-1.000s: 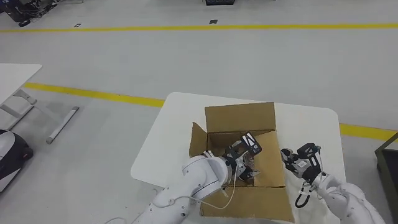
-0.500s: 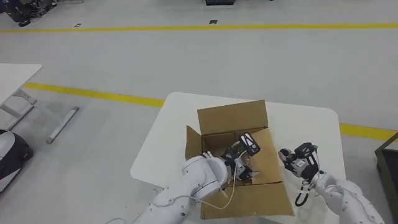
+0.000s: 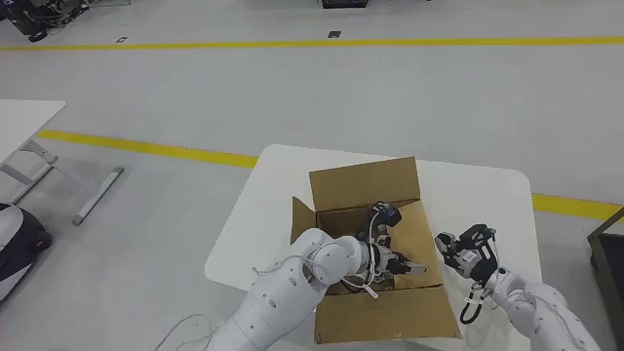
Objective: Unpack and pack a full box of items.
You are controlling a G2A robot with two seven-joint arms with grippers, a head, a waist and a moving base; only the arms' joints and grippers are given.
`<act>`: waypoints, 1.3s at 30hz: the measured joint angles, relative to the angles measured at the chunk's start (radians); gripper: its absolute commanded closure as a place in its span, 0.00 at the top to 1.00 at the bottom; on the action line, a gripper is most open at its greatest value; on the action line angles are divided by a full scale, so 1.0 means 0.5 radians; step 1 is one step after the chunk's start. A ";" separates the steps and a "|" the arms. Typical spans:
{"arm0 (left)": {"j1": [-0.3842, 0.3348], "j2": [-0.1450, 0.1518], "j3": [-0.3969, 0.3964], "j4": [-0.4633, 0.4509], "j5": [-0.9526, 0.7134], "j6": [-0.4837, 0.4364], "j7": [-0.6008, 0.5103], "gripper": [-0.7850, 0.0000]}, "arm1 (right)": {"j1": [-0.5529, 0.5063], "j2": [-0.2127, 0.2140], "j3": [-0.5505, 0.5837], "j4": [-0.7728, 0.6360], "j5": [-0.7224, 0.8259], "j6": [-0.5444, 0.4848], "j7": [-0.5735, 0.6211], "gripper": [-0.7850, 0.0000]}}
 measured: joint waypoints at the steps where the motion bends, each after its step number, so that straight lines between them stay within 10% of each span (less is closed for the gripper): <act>1: 0.000 0.000 -0.001 0.000 -0.109 0.001 0.000 1.00 | 0.000 0.000 -0.001 -0.004 -0.007 0.005 0.003 0.00; 15: 0.011 -0.004 0.003 0.035 -0.042 -0.009 0.034 1.00 | 0.013 0.001 0.001 -0.024 -0.050 0.024 0.037 0.00; 28: -0.268 -0.057 -0.058 0.835 -0.922 -0.210 0.144 1.00 | 0.028 -0.014 -0.014 0.014 -0.057 0.029 0.042 0.00; 39: -0.455 -0.106 0.084 1.274 -0.963 -0.285 0.212 1.00 | 0.045 -0.029 -0.031 0.039 -0.058 0.011 0.045 0.00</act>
